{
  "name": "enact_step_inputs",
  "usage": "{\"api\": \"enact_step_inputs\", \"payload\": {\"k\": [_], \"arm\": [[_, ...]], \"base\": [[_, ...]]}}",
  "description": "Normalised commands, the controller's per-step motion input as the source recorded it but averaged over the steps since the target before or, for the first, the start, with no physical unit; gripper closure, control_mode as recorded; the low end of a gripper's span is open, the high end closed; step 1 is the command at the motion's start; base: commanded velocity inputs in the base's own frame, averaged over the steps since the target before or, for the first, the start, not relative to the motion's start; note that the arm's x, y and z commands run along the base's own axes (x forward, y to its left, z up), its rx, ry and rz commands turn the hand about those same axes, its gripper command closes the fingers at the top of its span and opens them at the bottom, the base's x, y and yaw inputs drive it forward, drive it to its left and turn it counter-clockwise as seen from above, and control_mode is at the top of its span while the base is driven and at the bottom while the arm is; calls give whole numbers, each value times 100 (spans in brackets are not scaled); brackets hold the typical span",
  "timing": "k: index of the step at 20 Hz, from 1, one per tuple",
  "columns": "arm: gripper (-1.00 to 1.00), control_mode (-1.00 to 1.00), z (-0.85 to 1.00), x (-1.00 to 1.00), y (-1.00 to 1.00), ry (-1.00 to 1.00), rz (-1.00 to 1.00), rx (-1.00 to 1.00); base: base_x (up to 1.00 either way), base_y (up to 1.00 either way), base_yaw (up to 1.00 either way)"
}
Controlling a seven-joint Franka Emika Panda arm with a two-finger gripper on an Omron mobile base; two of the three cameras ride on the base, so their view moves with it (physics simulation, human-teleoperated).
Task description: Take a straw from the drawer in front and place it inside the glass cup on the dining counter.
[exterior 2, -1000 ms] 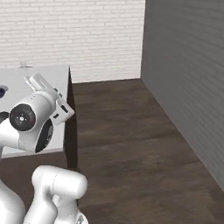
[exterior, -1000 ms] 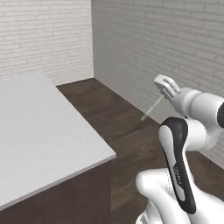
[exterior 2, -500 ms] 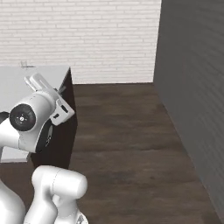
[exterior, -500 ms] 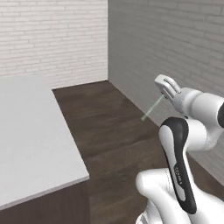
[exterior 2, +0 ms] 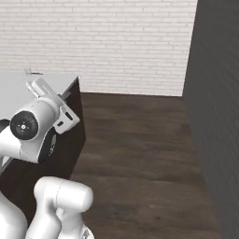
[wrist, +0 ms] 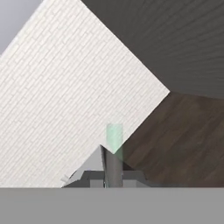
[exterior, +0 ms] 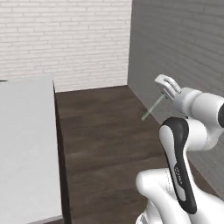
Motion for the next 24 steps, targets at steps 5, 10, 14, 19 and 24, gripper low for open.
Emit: {"api": "enact_step_inputs", "payload": {"k": [5,10,14,19,24], "arm": [[100,100,0,0,0,0,0,0],[100,100,0,0,0,0,0,0],[100,100,0,0,0,0,0,0],[100,100,0,0,0,0,0,0],[100,100,0,0,0,0,0,0]], "base": [[83,-62,35],[83,-60,35],[87,-56,36],[86,-53,36],[89,-52,38]]}}
